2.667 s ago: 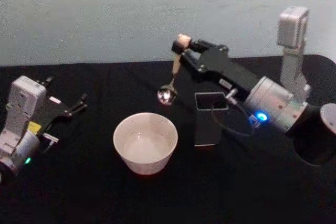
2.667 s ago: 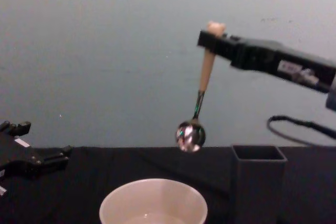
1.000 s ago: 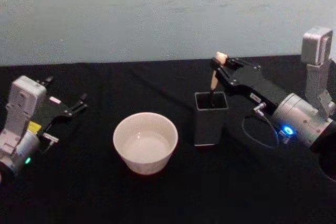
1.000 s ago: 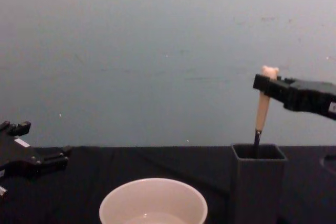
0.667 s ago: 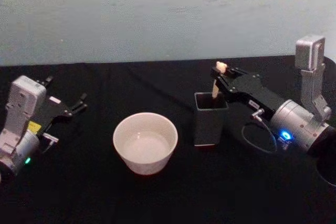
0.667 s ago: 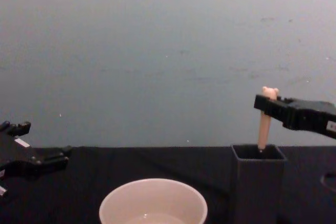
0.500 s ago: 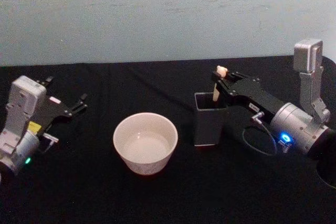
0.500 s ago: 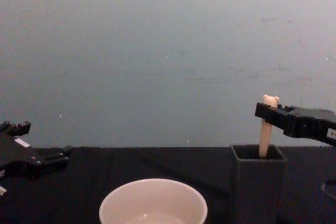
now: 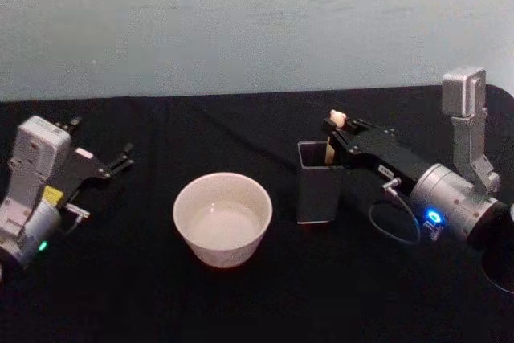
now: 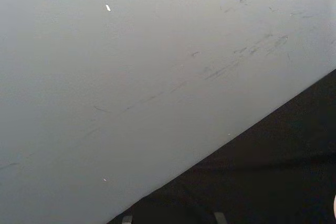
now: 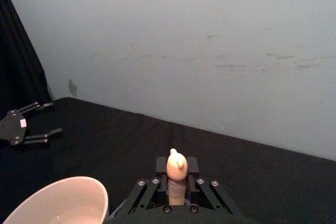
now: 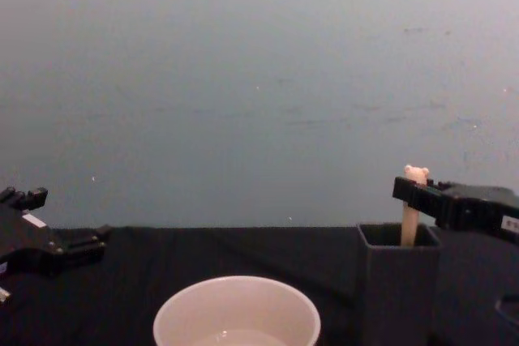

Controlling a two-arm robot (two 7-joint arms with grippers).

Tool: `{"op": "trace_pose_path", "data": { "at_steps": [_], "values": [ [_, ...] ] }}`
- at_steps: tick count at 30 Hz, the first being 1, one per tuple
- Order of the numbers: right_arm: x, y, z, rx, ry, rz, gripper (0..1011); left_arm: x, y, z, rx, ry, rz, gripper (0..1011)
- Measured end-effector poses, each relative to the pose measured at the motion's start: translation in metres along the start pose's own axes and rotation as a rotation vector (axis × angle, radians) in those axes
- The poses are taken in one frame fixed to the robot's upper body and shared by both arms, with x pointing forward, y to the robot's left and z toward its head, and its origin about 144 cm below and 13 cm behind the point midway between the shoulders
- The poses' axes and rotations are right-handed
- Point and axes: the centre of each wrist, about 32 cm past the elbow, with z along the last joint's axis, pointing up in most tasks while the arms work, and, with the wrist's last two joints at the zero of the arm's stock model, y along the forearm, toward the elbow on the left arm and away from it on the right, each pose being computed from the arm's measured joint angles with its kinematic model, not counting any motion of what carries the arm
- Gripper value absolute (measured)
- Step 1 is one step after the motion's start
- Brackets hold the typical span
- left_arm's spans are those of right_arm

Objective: Pick up the stirring spoon with one hand, stir inside the cup, then place it back in its original position.

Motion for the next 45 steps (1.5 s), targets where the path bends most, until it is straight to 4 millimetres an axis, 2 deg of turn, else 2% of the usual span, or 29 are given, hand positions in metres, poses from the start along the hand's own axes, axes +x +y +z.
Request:
{"op": "trace_pose_path", "data": {
  "at_steps": [28, 30, 34, 35, 39, 41, 43, 45],
  "values": [
    [-0.0008, -0.0002, -0.002, -0.012, 0.002, -0.007, 236, 0.0, 0.0, 0.0, 0.0, 0.0, 0.0, 1001],
    [-0.0008, -0.0002, -0.0019, -0.012, 0.002, -0.007, 268, 0.0, 0.0, 0.0, 0.0, 0.0, 0.0, 1001],
    [-0.0007, -0.0003, -0.0018, -0.012, 0.001, -0.006, 420, 0.0, 0.0, 0.0, 0.0, 0.0, 0.0, 1001],
    [-0.0007, -0.0002, -0.0017, -0.011, 0.001, -0.006, 420, 0.0, 0.0, 0.0, 0.0, 0.0, 0.0, 1001],
    [-0.0006, -0.0002, -0.0016, -0.011, 0.001, -0.006, 583, 0.0, 0.0, 0.0, 0.0, 0.0, 0.0, 1001],
    [-0.0006, -0.0001, -0.0015, -0.01, 0.001, -0.006, 622, 0.0, 0.0, 0.0, 0.0, 0.0, 0.0, 1001],
    [-0.0006, -0.0001, -0.0015, -0.01, 0.001, -0.006, 704, 0.0, 0.0, 0.0, 0.0, 0.0, 0.0, 1001],
    [-0.0006, -0.0001, -0.0015, -0.01, 0.001, -0.006, 735, 0.0, 0.0, 0.0, 0.0, 0.0, 0.0, 1001]
  ]
}}
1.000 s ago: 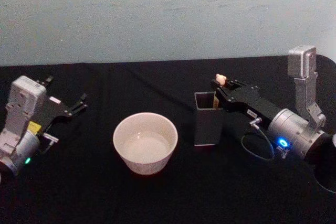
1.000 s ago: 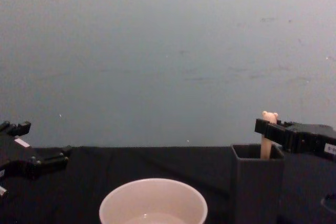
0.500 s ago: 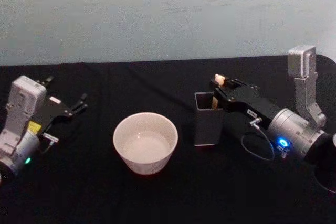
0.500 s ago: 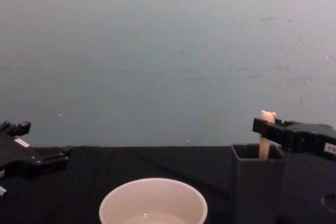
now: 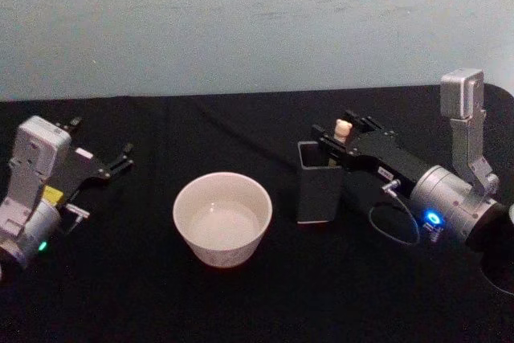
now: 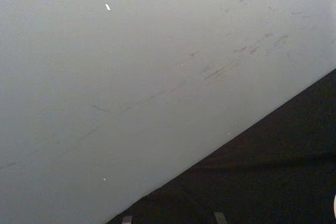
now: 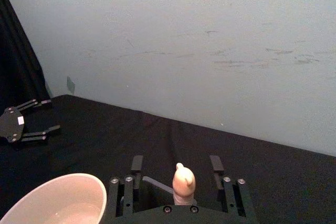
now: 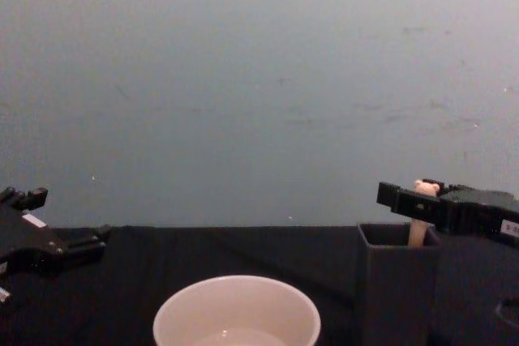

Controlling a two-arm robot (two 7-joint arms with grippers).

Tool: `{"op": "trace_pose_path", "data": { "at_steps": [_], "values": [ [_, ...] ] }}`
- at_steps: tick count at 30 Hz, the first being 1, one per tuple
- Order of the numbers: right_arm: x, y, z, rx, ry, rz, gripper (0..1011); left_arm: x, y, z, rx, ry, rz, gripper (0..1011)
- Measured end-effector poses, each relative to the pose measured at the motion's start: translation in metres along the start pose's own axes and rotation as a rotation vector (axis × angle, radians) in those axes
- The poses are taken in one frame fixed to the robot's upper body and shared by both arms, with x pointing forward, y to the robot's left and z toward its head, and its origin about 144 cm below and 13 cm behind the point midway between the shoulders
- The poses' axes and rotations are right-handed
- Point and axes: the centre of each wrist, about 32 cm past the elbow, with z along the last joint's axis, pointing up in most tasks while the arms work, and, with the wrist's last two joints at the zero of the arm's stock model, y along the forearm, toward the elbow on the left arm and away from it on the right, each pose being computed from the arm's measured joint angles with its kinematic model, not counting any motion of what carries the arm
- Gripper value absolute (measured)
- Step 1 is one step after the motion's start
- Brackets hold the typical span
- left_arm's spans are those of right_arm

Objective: Pick up the stirring spoon with one hand, stir inside the cup, then place it back in its original position.

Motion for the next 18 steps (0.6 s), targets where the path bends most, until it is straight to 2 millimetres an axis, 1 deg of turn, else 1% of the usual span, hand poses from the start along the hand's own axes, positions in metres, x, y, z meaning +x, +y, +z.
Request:
{"op": "trace_pose_path", "data": {
  "at_steps": [1, 3, 4, 6, 7, 9, 14, 18],
  "values": [
    [0.0, 0.0, 0.0, 0.0, 0.0, 0.0, 799, 0.0, 0.0, 0.0, 0.0, 0.0, 0.0, 1001],
    [0.0, 0.0, 0.0, 0.0, 0.0, 0.0, 835, 0.0, 0.0, 0.0, 0.0, 0.0, 0.0, 1001],
    [0.0, 0.0, 0.0, 0.0, 0.0, 0.0, 888, 0.0, 0.0, 0.0, 0.0, 0.0, 0.0, 1001],
    [0.0, 0.0, 0.0, 0.0, 0.0, 0.0, 914, 0.0, 0.0, 0.0, 0.0, 0.0, 0.0, 1001],
    [0.0, 0.0, 0.0, 0.0, 0.0, 0.0, 953, 0.0, 0.0, 0.0, 0.0, 0.0, 0.0, 1001],
    [0.0, 0.0, 0.0, 0.0, 0.0, 0.0, 996, 0.0, 0.0, 0.0, 0.0, 0.0, 0.0, 1001],
    [-0.0001, 0.0, 0.0, 0.002, -0.002, 0.0, 1002, 0.0, 0.0, 0.0, 0.0, 0.0, 0.0, 1001],
    [-0.0014, -0.0005, 0.0022, 0.033, -0.042, -0.004, 1002, 0.0, 0.0, 0.0, 0.0, 0.0, 0.0, 1001]
  ]
}}
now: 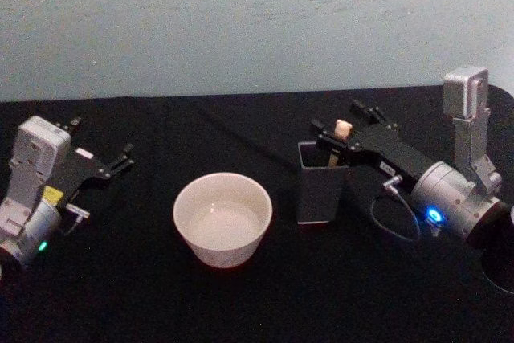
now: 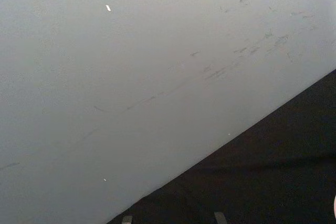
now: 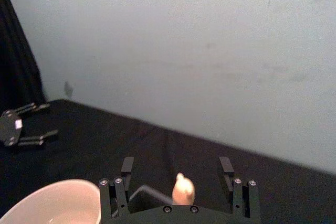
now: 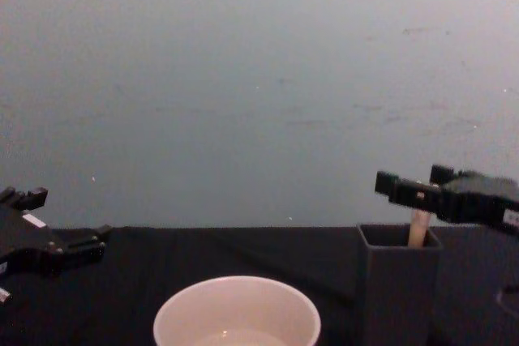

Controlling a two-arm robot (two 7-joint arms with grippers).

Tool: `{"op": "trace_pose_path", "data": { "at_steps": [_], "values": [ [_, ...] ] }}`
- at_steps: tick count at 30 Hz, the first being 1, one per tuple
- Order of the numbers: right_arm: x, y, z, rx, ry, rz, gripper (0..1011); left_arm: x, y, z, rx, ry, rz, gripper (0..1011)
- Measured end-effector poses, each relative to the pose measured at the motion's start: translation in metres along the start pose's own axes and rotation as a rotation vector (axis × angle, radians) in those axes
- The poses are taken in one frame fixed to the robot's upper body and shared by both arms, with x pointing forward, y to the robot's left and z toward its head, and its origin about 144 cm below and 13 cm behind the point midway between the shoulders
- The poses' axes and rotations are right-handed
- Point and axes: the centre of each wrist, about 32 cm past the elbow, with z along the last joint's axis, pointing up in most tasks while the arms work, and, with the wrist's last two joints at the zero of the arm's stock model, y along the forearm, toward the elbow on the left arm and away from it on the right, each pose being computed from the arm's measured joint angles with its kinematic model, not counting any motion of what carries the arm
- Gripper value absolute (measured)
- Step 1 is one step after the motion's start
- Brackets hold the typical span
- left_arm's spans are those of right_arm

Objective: Pick up the stirring spoon with one hand, stir inside the cup, then place it back in its original position.

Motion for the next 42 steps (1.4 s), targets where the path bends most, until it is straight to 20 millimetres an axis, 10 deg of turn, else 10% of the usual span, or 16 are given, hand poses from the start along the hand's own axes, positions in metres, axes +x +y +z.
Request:
{"op": "trace_pose_path", "data": {
  "at_steps": [15, 27, 42],
  "values": [
    [-0.011, 0.004, 0.004, 0.105, -0.293, -0.4, 1002, 0.0, 0.0, 0.0, 0.0, 0.0, 0.0, 1001],
    [-0.009, -0.006, -0.039, -0.103, -0.218, -0.46, 1002, 0.0, 0.0, 0.0, 0.0, 0.0, 0.0, 1001],
    [-0.008, -0.007, -0.042, -0.119, -0.199, -0.458, 1002, 0.0, 0.0, 0.0, 0.0, 0.0, 0.0, 1001]
  ]
}}
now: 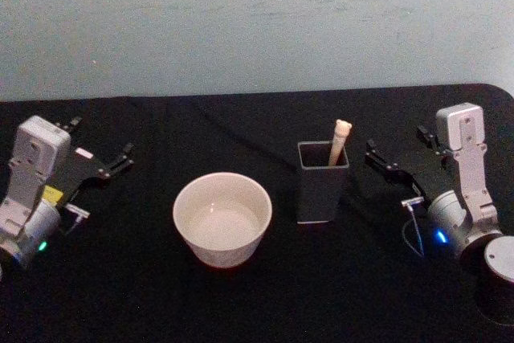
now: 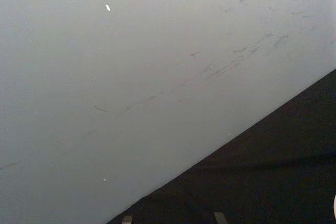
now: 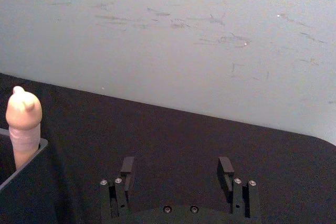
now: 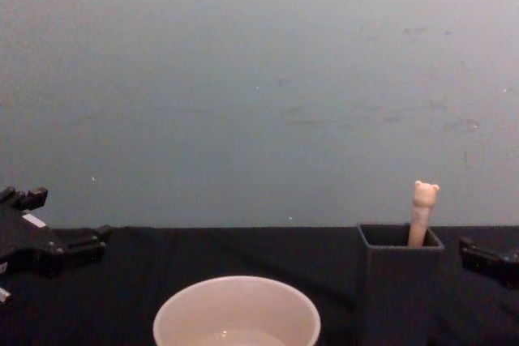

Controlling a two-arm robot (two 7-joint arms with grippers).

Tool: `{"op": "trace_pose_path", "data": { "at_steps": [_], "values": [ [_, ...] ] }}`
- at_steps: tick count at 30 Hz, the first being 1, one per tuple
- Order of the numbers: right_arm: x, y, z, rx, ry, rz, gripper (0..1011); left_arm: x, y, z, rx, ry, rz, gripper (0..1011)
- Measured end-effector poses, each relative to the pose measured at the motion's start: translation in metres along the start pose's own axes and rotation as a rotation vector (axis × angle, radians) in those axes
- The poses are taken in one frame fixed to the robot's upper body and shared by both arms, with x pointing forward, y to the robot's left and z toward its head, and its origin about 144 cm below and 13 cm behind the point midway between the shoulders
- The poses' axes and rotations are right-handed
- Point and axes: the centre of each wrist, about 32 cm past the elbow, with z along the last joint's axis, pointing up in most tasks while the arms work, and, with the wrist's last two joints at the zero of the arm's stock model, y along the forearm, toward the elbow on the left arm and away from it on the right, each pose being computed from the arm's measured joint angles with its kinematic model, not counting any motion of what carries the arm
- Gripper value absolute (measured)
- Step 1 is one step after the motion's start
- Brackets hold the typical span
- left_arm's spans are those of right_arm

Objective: Pick up the stirring spoon with one hand, stir inside the cup, then place it back in its original position.

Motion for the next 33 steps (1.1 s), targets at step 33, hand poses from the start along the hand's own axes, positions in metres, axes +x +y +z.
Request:
{"op": "trace_pose_path", "data": {
  "at_steps": [33],
  "values": [
    [-0.0003, 0.0002, 0.0012, 0.005, -0.006, -0.001, 1002, 0.0, 0.0, 0.0, 0.0, 0.0, 0.0, 1001]
  ]
}}
